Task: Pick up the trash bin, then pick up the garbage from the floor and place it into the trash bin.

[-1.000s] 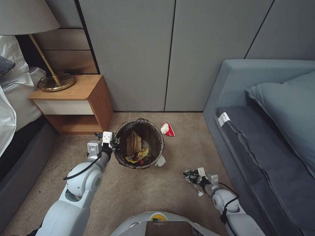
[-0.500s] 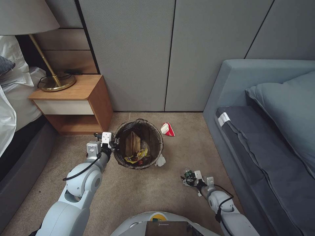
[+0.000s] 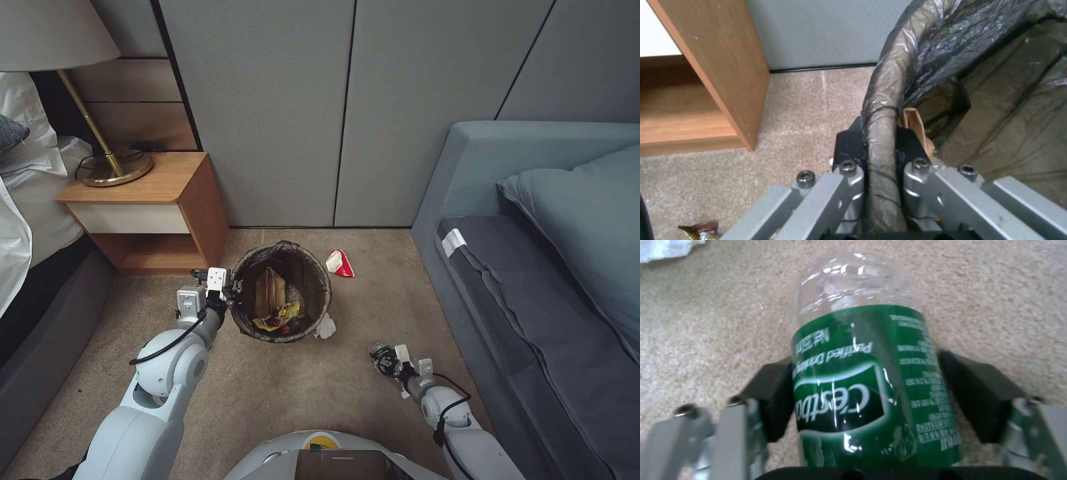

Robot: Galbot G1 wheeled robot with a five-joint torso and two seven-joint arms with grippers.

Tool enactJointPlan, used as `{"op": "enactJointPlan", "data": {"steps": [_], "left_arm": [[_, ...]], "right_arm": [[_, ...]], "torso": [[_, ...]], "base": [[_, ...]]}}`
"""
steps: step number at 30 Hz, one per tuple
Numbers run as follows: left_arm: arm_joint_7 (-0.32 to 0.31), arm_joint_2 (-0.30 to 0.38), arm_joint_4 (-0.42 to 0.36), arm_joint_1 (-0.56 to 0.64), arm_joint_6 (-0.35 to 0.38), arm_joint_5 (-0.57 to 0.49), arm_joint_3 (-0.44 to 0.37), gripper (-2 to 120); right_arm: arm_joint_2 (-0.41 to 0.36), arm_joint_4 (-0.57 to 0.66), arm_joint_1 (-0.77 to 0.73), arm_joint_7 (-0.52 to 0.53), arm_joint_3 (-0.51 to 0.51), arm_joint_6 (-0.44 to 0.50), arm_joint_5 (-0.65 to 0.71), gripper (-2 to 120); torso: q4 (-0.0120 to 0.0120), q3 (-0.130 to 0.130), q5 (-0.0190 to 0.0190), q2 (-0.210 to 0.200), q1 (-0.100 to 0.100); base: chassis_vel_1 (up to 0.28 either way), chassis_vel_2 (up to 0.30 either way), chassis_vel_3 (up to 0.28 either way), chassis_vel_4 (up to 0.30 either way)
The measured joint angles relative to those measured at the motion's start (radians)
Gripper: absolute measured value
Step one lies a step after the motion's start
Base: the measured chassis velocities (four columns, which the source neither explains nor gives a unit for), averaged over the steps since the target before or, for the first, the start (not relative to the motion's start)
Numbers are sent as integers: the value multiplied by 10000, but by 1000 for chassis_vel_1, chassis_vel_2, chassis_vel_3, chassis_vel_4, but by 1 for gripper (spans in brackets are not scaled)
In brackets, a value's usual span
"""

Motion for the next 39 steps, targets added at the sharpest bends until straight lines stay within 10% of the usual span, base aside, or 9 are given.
{"op": "enactJointPlan", "data": {"steps": [17, 28, 39], "left_arm": [[-18, -3, 95, -114, 16, -3, 39, 5], [-41, 40, 95, -102, 35, -6, 56, 5], [-43, 105, 95, -71, 52, -23, 131, 5]], "right_arm": [[-50, 904, -358, 114, 300, 146, -276, 29], [-497, 5740, -832, 376, 1568, -652, 806, 29], [-722, 8637, 278, 1180, 654, -2008, 2717, 29]], "torso": [[3, 2, 15, -1, 0], [2, 1, 5, -1, 0], [4, 1, 5, -1, 0]], "base": [[0, 0, 0, 0], [0, 0, 0, 0], [0, 0, 0, 0]]}}
